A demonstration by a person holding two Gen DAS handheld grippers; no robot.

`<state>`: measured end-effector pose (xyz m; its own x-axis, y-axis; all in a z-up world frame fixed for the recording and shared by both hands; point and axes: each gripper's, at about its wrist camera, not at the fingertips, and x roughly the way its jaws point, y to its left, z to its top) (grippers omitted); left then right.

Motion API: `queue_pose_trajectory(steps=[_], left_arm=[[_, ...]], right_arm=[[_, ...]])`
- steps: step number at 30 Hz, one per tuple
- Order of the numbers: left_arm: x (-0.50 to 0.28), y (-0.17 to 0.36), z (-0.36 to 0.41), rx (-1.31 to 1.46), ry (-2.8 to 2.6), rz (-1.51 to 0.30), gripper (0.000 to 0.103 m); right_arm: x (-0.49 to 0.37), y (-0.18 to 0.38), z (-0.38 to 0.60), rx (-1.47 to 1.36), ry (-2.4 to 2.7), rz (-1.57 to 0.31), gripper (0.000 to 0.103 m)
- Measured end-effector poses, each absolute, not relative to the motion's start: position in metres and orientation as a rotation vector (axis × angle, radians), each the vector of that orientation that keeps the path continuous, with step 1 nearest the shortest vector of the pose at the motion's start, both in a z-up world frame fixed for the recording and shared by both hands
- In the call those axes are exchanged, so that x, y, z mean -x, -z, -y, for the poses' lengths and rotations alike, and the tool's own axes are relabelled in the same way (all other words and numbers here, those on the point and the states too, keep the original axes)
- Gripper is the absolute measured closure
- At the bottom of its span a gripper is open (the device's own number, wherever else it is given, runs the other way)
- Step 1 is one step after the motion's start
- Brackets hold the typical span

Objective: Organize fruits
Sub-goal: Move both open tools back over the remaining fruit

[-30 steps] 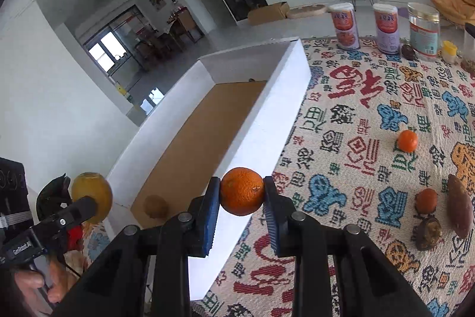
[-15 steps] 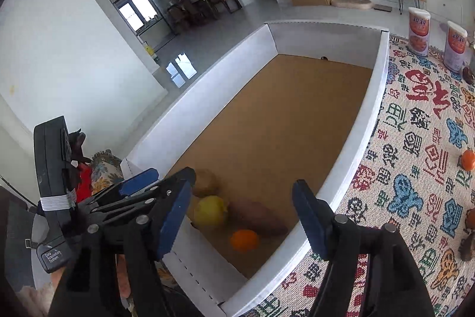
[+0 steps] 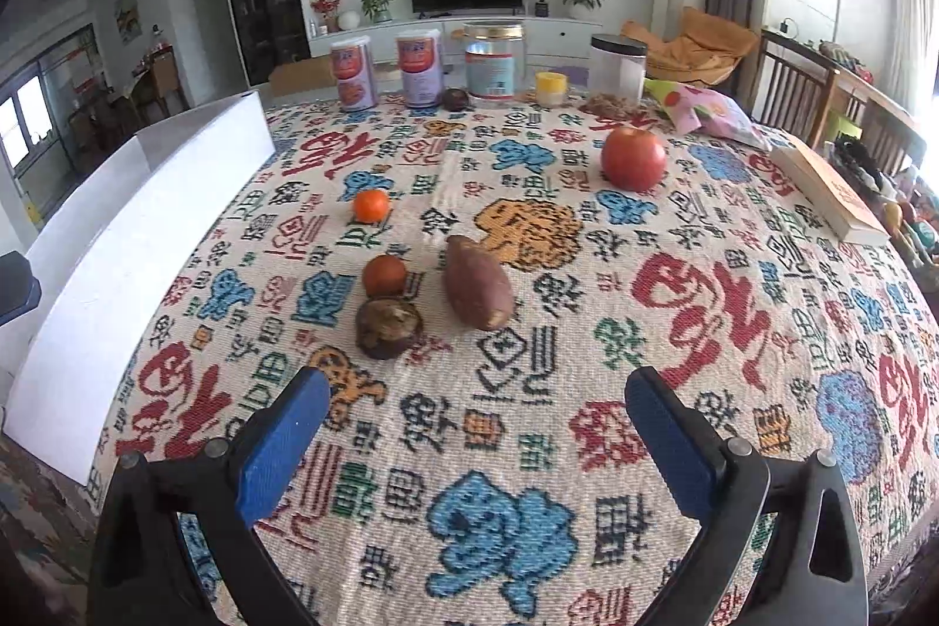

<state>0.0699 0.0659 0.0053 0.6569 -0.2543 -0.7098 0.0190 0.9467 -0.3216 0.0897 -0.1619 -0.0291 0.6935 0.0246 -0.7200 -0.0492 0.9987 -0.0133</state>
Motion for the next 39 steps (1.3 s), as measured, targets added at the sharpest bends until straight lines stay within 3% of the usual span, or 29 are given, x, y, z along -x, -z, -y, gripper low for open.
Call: queue_pose_trajectory(steps=[7,14,21,27,39], left_arm=[[-0.109,0.054,-0.032,0.169,0.043,-0.897,0.014],[-0.138,0.089,-0.047,0.179,-0.023,-0.948,0.014],[-0.131,0.093,-0.044,0.137,-0.015,-0.897,0.014],[-0.137,0.098,-0.028,0.026,-0.031,-0.932,0.006],[-0.138,0.098,-0.029,0.028,-0.028,-0.932,0.006]], right_arm=[[-0.083,0.051,0.281,-0.288,0.182,-0.831,0.003],[-0.091,0.070,0.295,-0.337,0.250,-0.918,0.003],[-0.093,0.078,0.288,-0.293,0.260,-0.946,0.002],[-0.096,0.079,0.281,-0.254,0.280,-0.957,0.001],[-0.097,0.080,0.280,-0.241,0.293,-0.967,0.000]])
